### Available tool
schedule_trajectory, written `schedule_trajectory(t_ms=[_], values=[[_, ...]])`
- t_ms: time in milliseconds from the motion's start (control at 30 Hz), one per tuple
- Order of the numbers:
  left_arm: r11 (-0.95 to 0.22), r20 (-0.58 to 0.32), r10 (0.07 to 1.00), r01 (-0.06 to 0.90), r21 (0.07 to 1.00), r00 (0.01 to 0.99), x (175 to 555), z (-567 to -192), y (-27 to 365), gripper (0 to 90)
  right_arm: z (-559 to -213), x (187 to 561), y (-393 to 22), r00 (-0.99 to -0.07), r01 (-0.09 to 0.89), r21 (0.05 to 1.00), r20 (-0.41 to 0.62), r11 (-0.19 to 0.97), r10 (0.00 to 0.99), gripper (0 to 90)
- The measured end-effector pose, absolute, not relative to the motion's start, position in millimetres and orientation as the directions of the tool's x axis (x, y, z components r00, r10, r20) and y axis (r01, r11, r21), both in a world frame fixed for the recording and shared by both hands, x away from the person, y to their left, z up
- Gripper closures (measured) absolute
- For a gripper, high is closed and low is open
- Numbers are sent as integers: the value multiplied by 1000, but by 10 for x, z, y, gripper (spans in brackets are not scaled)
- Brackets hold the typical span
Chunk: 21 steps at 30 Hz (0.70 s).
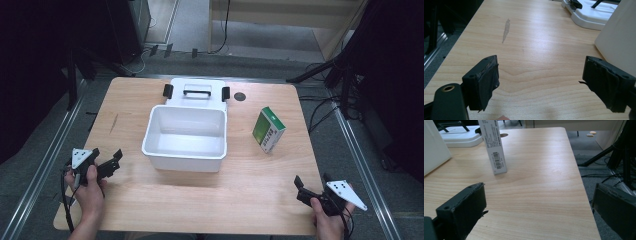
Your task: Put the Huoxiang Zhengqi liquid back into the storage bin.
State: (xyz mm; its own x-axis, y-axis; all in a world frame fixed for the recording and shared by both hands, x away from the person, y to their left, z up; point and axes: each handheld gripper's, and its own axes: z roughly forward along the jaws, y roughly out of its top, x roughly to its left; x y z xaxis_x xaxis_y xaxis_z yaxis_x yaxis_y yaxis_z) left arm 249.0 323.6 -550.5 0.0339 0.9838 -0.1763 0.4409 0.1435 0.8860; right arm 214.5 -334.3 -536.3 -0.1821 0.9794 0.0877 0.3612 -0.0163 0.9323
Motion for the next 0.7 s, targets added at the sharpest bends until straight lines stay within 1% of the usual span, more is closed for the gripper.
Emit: schedule_trajectory(t_ms=[367, 433, 700], values=[[148, -181, 983, 436, 888, 35, 2490, -5508, 3238, 147, -5219, 2190, -3210, -222, 339, 940, 54, 26, 974, 0], [148, -181, 983, 437, 887, 34, 2490, -5508, 3238, 147, -5172, 2198, -3197, -224, 329, 944, 60, 18, 973, 0], [153, -184, 982, 432, 889, 31, 2487, -5509, 3237, 147, -4937, 2268, -3137, -240, 295, 955, 32, 42, 970, 0]])
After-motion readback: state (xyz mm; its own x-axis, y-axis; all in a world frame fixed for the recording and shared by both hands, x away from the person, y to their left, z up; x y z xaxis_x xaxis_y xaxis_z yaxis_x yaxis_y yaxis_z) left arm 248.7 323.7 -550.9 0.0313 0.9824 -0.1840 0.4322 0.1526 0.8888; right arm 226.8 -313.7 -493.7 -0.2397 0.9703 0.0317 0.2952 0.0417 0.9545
